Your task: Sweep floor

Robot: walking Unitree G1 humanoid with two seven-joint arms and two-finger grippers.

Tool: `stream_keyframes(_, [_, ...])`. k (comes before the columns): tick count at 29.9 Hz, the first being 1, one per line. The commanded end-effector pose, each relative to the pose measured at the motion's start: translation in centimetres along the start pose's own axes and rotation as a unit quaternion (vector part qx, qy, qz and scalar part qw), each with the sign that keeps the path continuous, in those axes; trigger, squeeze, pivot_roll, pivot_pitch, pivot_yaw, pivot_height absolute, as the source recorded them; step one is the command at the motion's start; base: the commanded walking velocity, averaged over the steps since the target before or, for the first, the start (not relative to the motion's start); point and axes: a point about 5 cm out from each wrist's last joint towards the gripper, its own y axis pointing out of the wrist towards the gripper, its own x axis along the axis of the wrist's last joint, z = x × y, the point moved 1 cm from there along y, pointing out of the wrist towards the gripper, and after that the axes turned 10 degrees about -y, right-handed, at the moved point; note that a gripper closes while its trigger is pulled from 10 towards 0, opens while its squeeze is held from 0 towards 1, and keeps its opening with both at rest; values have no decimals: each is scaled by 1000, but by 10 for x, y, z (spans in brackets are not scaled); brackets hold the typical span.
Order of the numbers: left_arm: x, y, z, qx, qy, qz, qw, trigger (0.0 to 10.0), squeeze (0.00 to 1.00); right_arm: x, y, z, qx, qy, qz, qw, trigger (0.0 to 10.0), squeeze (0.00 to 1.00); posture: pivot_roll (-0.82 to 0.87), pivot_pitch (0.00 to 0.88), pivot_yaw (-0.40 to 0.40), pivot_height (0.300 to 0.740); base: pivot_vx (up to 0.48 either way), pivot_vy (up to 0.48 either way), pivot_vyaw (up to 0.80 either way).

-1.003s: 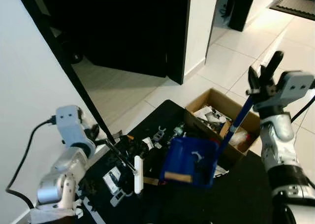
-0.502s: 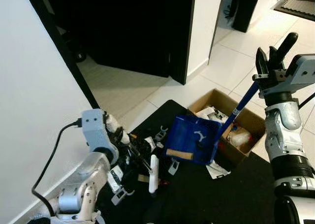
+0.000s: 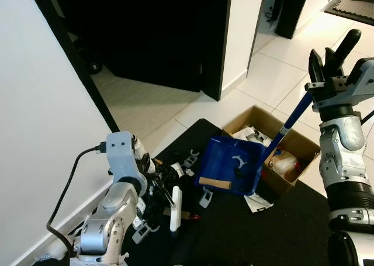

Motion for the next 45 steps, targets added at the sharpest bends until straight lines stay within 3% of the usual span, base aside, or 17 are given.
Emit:
stream_keyframes(1, [-4, 0, -1, 5, -4, 3, 1000, 10000, 0, 13, 6, -5, -7, 3, -29, 1000, 10000, 0, 93, 217, 59, 740, 266, -364, 0])
stream_keyframes(16, [-6, 2, 6, 25, -4, 9, 1000, 10000, 0, 10, 1, -3, -3, 6, -21, 1000, 10000, 0, 94, 220, 64, 740, 292, -358, 0])
stream_keyframes(34, [-9, 5, 12, 45, -3, 15, 999, 10000, 0, 8, 0, -2, 0, 7, -14, 1000, 10000, 0, 91, 220, 59, 740, 73, 0, 0])
stream_keyframes(45, [-11, 4, 17, 48, 0, 18, 999, 10000, 0, 0, 0, -6, -11, -20, -8, 1000, 10000, 0, 101, 210, 63, 740, 0, 0, 0])
